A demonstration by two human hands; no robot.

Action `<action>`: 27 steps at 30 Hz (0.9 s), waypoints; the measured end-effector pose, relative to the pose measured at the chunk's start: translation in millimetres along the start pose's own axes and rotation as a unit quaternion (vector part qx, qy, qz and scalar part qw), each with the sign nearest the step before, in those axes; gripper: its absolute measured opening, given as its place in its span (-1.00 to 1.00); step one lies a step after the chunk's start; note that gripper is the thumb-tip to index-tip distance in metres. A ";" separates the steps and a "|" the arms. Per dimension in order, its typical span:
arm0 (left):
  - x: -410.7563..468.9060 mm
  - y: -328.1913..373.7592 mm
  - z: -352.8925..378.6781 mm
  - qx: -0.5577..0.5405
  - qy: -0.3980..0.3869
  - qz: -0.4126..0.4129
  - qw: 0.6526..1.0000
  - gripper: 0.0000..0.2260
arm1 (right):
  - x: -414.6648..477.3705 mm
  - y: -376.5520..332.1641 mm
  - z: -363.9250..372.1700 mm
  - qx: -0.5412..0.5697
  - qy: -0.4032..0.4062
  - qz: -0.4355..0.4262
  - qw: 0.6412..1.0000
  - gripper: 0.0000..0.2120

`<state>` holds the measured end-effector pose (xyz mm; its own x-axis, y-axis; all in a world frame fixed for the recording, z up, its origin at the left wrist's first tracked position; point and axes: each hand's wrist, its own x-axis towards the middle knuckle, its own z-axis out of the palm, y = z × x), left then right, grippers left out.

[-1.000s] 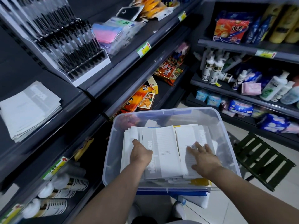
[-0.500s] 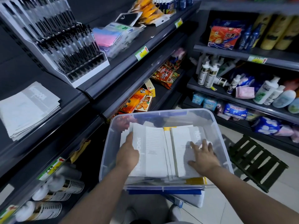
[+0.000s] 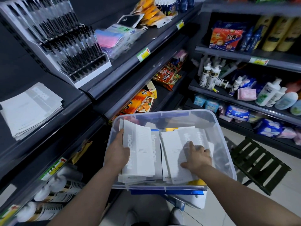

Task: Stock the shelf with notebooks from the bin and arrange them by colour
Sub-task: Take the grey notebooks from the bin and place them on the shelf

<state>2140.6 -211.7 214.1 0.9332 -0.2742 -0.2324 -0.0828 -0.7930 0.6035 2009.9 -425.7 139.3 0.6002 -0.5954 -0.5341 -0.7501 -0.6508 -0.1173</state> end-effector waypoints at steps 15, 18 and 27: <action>-0.5 3.1 -4.3 0.001 -0.006 0.008 1.000 -0.50 | -13.3 15.2 -12.3 0.208 0.100 -0.152 0.961 -0.22; -1.8 6.8 -11.3 0.007 0.012 0.008 1.000 -0.46 | -18.7 19.0 -19.4 0.314 0.079 -0.182 0.929 -0.24; 10.0 -6.1 -48.4 -0.150 0.108 0.000 0.983 -0.37 | -28.5 -0.3 -54.4 0.450 0.053 -0.242 0.858 -0.26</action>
<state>2167.4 -183.3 245.0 0.9883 -0.1262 -0.0852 -0.0053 -0.5879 0.8089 2008.2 -434.2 200.0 0.8880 -0.4287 -0.1662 -0.2875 -0.2357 -0.9283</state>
